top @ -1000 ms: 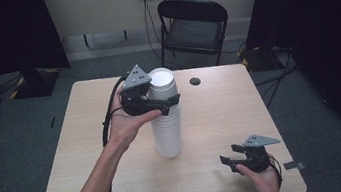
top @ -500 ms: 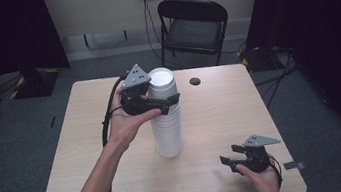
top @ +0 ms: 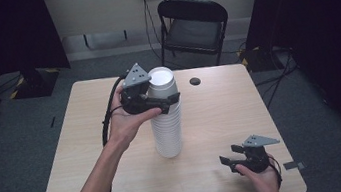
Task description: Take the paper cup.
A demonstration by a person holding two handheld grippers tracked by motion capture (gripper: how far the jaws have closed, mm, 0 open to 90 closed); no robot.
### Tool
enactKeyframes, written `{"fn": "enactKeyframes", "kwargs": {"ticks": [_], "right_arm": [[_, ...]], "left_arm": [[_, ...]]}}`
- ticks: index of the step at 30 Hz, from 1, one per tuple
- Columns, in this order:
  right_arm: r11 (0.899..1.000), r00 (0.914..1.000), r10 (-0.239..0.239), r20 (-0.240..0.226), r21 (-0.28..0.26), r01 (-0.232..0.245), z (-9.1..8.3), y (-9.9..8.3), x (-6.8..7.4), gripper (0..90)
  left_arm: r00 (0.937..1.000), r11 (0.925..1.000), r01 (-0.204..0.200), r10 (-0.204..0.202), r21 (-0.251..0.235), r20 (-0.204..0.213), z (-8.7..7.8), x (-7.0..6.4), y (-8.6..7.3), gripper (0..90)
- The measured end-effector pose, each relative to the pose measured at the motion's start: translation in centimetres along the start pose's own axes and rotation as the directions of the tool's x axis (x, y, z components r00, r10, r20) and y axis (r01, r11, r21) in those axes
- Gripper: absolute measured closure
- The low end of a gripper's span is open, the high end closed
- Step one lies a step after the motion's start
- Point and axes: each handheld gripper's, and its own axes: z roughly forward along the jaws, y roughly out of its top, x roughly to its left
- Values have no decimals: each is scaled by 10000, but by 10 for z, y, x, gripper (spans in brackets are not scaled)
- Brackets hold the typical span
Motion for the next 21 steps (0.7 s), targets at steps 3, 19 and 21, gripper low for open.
{"fn": "enactKeyframes", "kwargs": {"ticks": [3,19,21], "right_arm": [[10000,10000,-1,-6,2,1,0,0,0,314],[10000,10000,15,-32,-8,-15,0,0,0,316],[10000,10000,-14,-43,-14,14,0,0,0,316]], "left_arm": [[9999,9998,131,-130,-161,50,-2,1,2,150],[10000,9975,-57,53,-709,-59,-11,1,20,152],[10000,9967,-90,87,-805,-50,-12,0,22,152]]}}
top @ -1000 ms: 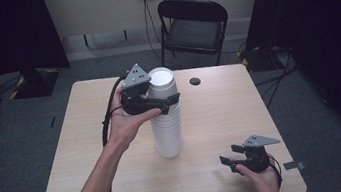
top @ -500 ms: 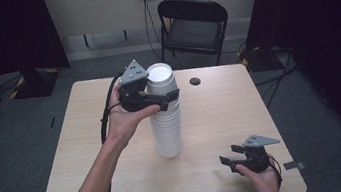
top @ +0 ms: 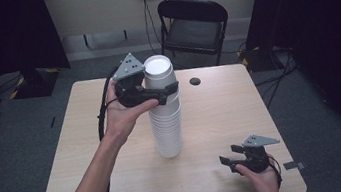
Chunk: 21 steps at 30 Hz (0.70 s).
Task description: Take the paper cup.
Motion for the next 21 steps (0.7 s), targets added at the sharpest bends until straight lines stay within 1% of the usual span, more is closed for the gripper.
{"fn": "enactKeyframes", "kwargs": {"ticks": [4,5,7,9,10,16,17,20,21], "right_arm": [[10000,10000,-9,-18,-43,9,0,0,0,315],[10000,10000,-38,-75,-82,38,0,0,0,312],[9999,10000,-46,-66,-98,45,0,0,1,312],[9999,9999,-68,-93,-101,67,0,0,1,312],[9999,9999,-72,-98,-89,71,0,1,1,312],[9999,9999,-74,-69,-124,73,-1,0,1,312],[9999,10000,-53,-76,-116,52,-1,0,1,312],[9999,10000,-69,-68,-101,68,-1,0,1,312],[9999,9999,-71,-72,-107,70,-1,0,1,312]], "left_arm": [[10000,10000,-17,17,-86,-17,-1,0,2,152],[10000,9997,-50,48,-233,-71,-2,0,3,152],[10000,9995,-28,25,-303,-74,-3,-1,4,152],[9999,9994,49,-54,-354,-136,-3,-1,7,152],[9998,9989,75,-82,-455,-167,-2,-1,9,151],[9995,9974,204,-219,-692,-210,-5,0,16,152],[9996,9967,181,-198,-796,-209,-5,-1,17,152],[9996,9958,132,-154,-909,-228,-8,-1,20,152],[9996,9951,20,-46,-985,-262,-9,-1,22,152]]}}
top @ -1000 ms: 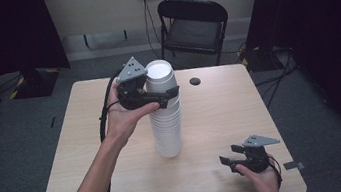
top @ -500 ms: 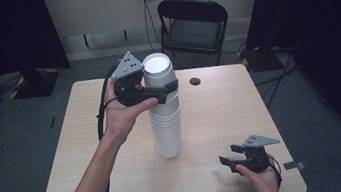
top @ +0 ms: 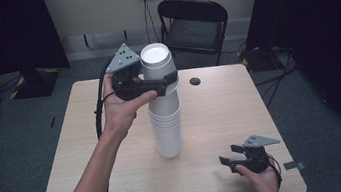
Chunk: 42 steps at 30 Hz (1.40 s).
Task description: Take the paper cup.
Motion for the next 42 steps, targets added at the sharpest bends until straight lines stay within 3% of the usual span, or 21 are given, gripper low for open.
{"fn": "enactKeyframes", "kwargs": {"ticks": [7,15,23,27,30,42], "right_arm": [[10000,10000,-8,-20,-11,8,0,0,0,312],[10000,10000,-30,-19,5,30,0,0,1,312],[10000,10000,-41,-20,19,42,0,0,1,313],[10000,10000,-54,4,38,54,0,0,2,313],[10000,10000,-43,14,84,43,1,0,2,313],[9999,10000,-80,-3,118,80,1,0,3,315]], "left_arm": [[9996,9984,-254,246,-503,-164,-7,-2,7,154],[9998,9928,-158,139,-1190,-171,-20,1,11,154],[9992,9913,-339,310,-1275,-247,-34,1,10,154],[9979,9931,-351,287,-1121,-579,-45,1,8,154],[9980,9922,-372,307,-1193,-556,-53,2,3,154],[9967,9921,137,-236,-1250,-781,-85,13,-22,154]]}}
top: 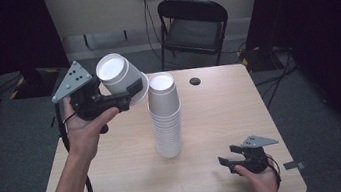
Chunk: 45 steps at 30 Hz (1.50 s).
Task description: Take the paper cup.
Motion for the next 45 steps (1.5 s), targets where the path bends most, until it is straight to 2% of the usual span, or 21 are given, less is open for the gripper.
{"fn": "enactKeyframes", "kwargs": {"ticks": [2,6,11,14,21,26,27,30,31,35,37,39,43,44,45], "right_arm": [[10000,10000,-6,-1,-7,6,1,0,1,315],[10000,10000,-37,-19,1,37,1,0,1,315],[10000,10000,-55,-27,6,55,1,0,2,315],[10000,10000,-49,2,86,49,1,0,2,326],[9999,10000,-79,-33,63,79,1,1,3,342],[9999,9999,-168,31,-28,168,2,2,7,369],[9996,9996,-267,27,-84,267,1,3,9,371],[9991,9991,-423,12,-68,423,2,5,14,373],[9991,9991,-423,12,-68,423,2,5,14,373],[9981,9981,-612,-59,-40,612,3,6,19,378],[9976,9975,-688,-154,-34,687,3,6,21,379],[9964,9960,-850,-269,0,851,3,8,24,379],[9947,9933,-1031,-528,11,1033,3,9,31,379],[9939,9920,-1098,-625,-2,1100,3,10,34,380],[9939,9920,-1098,-625,-2,1100,3,10,34,380]], "left_arm": [[9998,9998,172,-173,81,93,-5,1,-7,154],[9998,9997,168,-170,192,98,-9,1,-17,154],[9992,9992,393,-394,77,92,-14,1,-35,153],[9995,9987,296,-300,409,87,-16,0,-48,153],[9967,9921,747,-774,1011,239,-16,1,-83,153],[9900,9812,1350,-1394,1377,224,-17,2,-108,152],[9908,9804,1308,-1345,1473,155,-17,2,-112,152],[9877,9727,1519,-1561,1754,104,-20,1,-127,152],[9877,9727,1519,-1561,1754,104,-20,1,-127,152],[9846,9634,1687,-1745,2082,98,-24,-2,-140,152],[9810,9582,1877,-1940,2158,83,-25,-4,-145,153],[9828,9560,1790,-1844,2325,16,-27,-7,-150,152],[9737,9413,2168,-2275,2586,120,-27,-13,-161,152],[9719,9343,2157,-2334,2838,296,-27,-16,-165,153],[9719,9343,2157,-2334,2838,296,-27,-16,-165,152]]}}
